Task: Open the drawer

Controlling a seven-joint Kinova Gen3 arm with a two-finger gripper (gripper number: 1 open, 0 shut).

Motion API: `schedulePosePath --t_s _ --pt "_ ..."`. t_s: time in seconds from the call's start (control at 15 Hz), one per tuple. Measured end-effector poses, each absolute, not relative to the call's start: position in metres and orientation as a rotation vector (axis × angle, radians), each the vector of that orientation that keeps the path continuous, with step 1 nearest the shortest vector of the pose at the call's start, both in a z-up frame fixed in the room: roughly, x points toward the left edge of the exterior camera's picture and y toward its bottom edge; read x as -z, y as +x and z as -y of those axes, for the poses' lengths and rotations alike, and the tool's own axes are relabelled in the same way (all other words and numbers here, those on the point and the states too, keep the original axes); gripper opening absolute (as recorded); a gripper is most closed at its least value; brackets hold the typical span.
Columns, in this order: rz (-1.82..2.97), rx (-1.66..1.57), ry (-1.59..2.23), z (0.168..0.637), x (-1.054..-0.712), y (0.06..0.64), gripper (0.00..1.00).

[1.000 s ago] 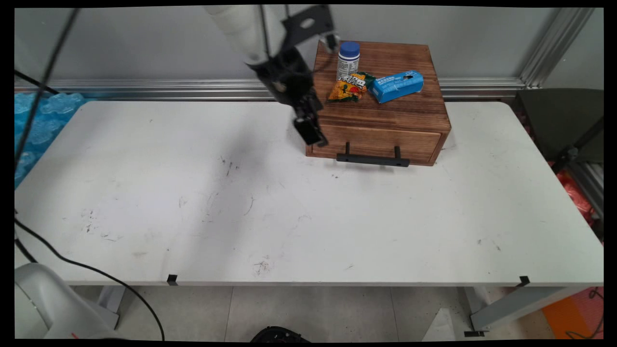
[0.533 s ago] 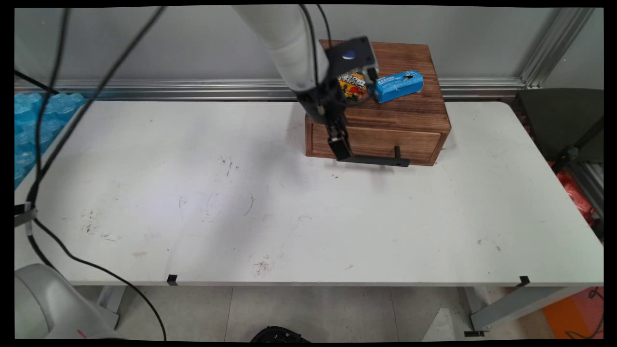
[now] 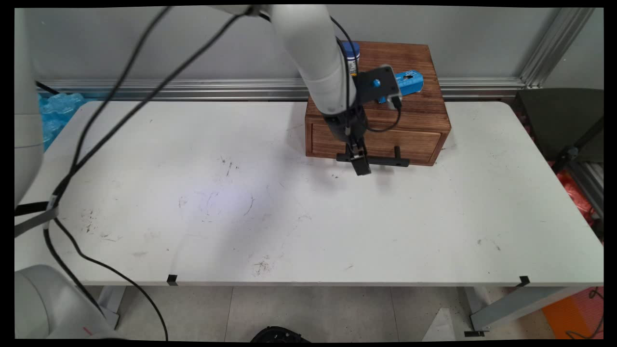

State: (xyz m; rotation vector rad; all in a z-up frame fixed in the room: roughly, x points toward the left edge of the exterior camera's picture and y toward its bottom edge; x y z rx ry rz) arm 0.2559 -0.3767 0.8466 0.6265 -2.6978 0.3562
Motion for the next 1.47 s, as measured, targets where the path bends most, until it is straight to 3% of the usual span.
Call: schedulePosePath --t_s 0.73,1.47 --pt "2.745 -0.322 0.603 0.4 -0.793 0.228 1.0" --pt "2.771 -0.259 0.555 0.381 -0.782 0.217 1.0"
